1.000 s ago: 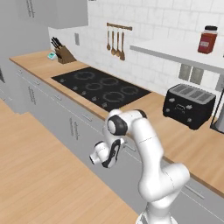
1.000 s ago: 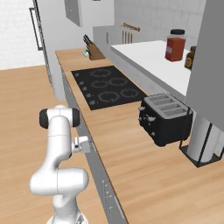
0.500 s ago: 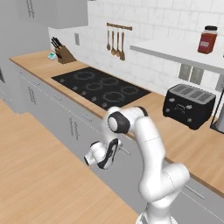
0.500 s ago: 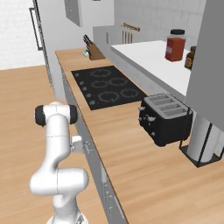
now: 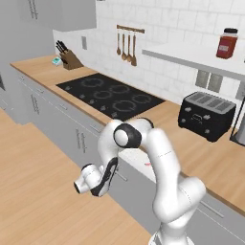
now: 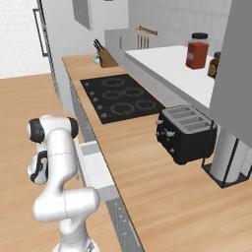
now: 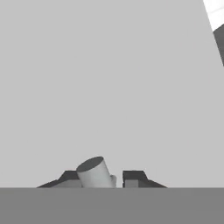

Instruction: Take a straw from the drawer in front and place it inside the glass cup on the dining counter.

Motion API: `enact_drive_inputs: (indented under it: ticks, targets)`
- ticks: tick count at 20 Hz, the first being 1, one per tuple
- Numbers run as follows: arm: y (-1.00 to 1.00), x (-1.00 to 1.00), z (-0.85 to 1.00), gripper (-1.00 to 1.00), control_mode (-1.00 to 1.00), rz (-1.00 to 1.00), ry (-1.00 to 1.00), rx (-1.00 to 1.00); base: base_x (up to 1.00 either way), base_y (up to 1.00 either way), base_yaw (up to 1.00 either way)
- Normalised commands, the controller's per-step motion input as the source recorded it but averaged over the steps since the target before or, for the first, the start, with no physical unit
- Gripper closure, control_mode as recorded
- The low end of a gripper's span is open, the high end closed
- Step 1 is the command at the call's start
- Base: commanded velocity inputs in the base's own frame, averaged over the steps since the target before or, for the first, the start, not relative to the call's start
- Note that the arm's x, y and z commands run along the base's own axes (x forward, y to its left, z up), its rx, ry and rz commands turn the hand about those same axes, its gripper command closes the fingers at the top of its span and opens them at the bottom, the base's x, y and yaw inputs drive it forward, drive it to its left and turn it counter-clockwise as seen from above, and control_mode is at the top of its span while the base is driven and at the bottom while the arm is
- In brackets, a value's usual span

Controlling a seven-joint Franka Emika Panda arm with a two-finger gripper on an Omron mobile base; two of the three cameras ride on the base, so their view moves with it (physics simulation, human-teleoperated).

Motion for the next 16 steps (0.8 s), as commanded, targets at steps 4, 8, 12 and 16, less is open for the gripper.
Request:
enact_drive_inputs:
  ticks: [4, 8, 12, 16]
  targets:
    - [1.0, -0.41, 0.03, 1.0, -1.0, 0.08, 0.07, 0.06, 0.0, 0.0, 0.0]
    - [0.95, -0.31, 0.0, 1.0, -1.0, 0.07, 0.07, 0.08, 0.0, 0.0, 0.0]
    - [0.44, -0.05, 0.05, -1.0, -1.0, 0.03, 0.12, 0.24, 0.0, 0.0, 0.0]
    - [0.17, -0.29, 0.36, -1.0, -1.0, 0.03, 0.15, 0.39, 0.0, 0.0, 0.0]
